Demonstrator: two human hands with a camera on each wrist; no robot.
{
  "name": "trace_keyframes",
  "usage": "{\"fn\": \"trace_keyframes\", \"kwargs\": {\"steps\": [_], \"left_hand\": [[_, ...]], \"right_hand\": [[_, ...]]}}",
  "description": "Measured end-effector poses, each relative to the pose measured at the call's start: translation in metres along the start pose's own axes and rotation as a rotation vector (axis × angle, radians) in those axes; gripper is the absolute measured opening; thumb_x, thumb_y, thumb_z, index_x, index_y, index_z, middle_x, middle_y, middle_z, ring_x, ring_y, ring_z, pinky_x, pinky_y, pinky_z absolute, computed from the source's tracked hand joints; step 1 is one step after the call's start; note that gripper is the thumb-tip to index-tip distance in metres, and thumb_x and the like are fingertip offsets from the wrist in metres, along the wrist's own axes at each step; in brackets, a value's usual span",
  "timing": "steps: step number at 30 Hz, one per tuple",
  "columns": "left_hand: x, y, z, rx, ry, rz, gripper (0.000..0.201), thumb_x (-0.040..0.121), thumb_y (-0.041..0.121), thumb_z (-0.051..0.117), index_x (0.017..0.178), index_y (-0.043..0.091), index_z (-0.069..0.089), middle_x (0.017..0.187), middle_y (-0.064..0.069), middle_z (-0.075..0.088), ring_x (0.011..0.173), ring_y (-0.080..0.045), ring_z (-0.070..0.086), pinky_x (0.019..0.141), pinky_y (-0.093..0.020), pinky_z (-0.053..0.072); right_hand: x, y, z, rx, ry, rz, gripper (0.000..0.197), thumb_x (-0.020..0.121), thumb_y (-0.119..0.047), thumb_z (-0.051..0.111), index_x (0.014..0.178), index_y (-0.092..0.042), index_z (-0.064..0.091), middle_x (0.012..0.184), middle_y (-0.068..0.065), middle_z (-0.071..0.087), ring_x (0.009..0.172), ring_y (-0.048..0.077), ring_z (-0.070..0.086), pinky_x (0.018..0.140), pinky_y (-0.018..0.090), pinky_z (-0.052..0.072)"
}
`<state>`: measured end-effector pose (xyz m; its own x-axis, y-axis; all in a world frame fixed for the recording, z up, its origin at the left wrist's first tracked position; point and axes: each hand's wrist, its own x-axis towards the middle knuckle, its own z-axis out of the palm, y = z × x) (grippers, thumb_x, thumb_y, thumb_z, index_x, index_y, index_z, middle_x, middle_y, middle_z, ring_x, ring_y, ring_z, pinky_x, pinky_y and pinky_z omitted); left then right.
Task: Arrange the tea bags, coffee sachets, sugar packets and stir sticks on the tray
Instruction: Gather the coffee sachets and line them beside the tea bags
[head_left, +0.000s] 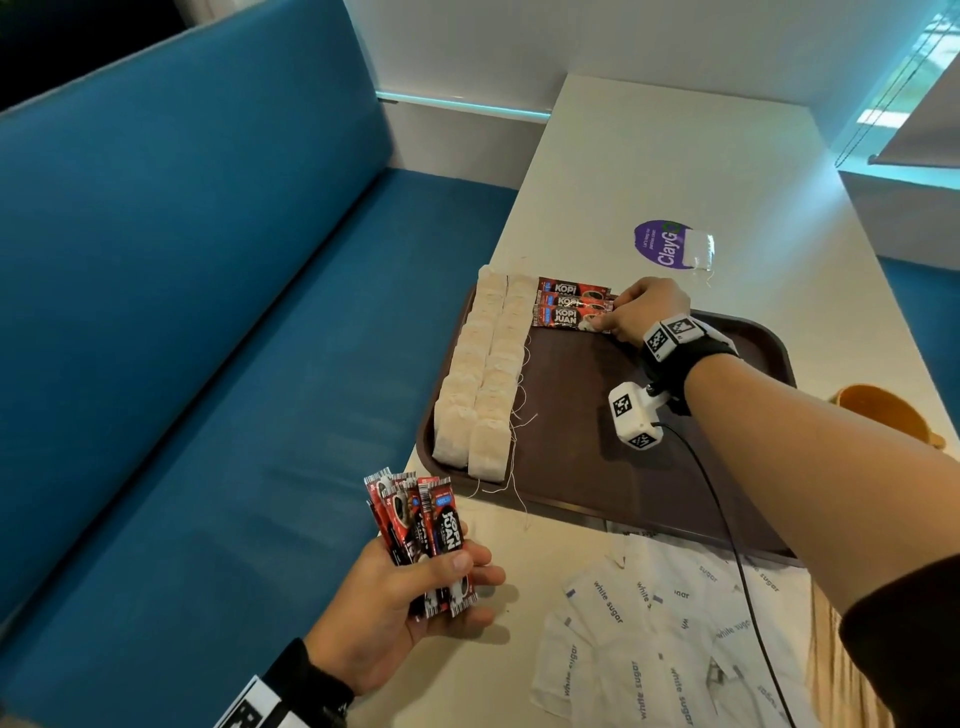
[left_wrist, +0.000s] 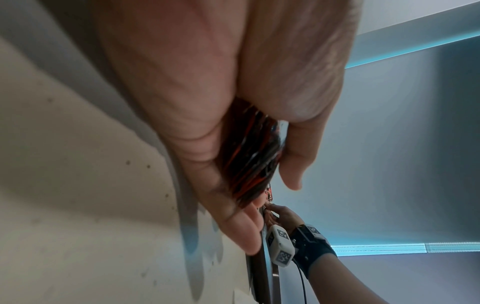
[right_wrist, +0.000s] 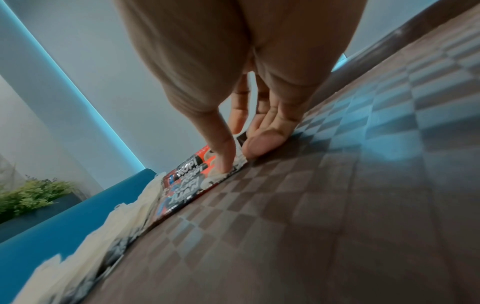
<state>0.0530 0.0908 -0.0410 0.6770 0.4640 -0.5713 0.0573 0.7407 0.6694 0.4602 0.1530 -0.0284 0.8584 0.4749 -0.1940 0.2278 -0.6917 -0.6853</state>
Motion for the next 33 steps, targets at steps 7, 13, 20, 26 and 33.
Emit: {"fn": "trace_keyframes", "kwargs": {"steps": [7, 13, 20, 26, 33], "left_hand": [[-0.001, 0.000, 0.000, 0.014, -0.011, 0.003, 0.057, 0.072, 0.008, 0.082, 0.117, -0.016, 0.058, 0.112, -0.039, 0.066, 0.106, -0.045, 0.070, 0.070, -0.052, 0.062], [0.001, -0.003, -0.002, -0.006, -0.006, 0.026, 0.060, 0.072, 0.007, 0.082, 0.121, -0.014, 0.056, 0.113, -0.035, 0.067, 0.107, -0.046, 0.069, 0.068, -0.050, 0.061], [0.001, -0.005, -0.004, -0.027, -0.026, 0.067, 0.058, 0.072, 0.003, 0.078, 0.123, -0.013, 0.056, 0.117, -0.033, 0.066, 0.109, -0.048, 0.068, 0.071, -0.049, 0.061], [-0.003, -0.005, 0.001, 0.000, -0.022, 0.103, 0.054, 0.071, 0.001, 0.075, 0.121, -0.011, 0.058, 0.121, -0.033, 0.066, 0.109, -0.046, 0.068, 0.075, -0.050, 0.062], [-0.014, -0.011, 0.003, 0.134, -0.006, 0.161, 0.043, 0.076, -0.002, 0.078, 0.115, -0.004, 0.062, 0.110, -0.034, 0.069, 0.101, -0.051, 0.068, 0.089, -0.067, 0.054]], "right_hand": [[0.000, 0.000, 0.001, 0.020, -0.009, -0.006, 0.045, 0.055, -0.028, 0.100, 0.083, -0.020, 0.065, 0.088, 0.004, 0.074, 0.088, 0.024, 0.073, 0.082, 0.043, 0.063], [-0.005, 0.000, -0.001, 0.017, 0.002, -0.002, 0.036, 0.065, -0.026, 0.094, 0.088, -0.019, 0.068, 0.089, 0.004, 0.074, 0.084, 0.022, 0.072, 0.078, 0.039, 0.063], [-0.026, 0.003, -0.028, 0.074, 0.012, -0.040, 0.029, 0.067, -0.028, 0.087, 0.087, -0.023, 0.067, 0.092, 0.002, 0.073, 0.090, 0.025, 0.073, 0.084, 0.045, 0.062], [-0.114, -0.011, -0.069, 0.239, -0.071, -0.171, 0.014, 0.078, -0.017, 0.083, 0.082, -0.018, 0.070, 0.079, 0.002, 0.070, 0.070, 0.019, 0.067, 0.072, 0.036, 0.059], [-0.261, 0.010, -0.071, 0.411, -0.334, -0.217, 0.010, 0.087, -0.008, 0.077, 0.084, -0.015, 0.071, 0.072, -0.001, 0.067, 0.060, 0.015, 0.060, 0.053, 0.026, 0.048]]}}
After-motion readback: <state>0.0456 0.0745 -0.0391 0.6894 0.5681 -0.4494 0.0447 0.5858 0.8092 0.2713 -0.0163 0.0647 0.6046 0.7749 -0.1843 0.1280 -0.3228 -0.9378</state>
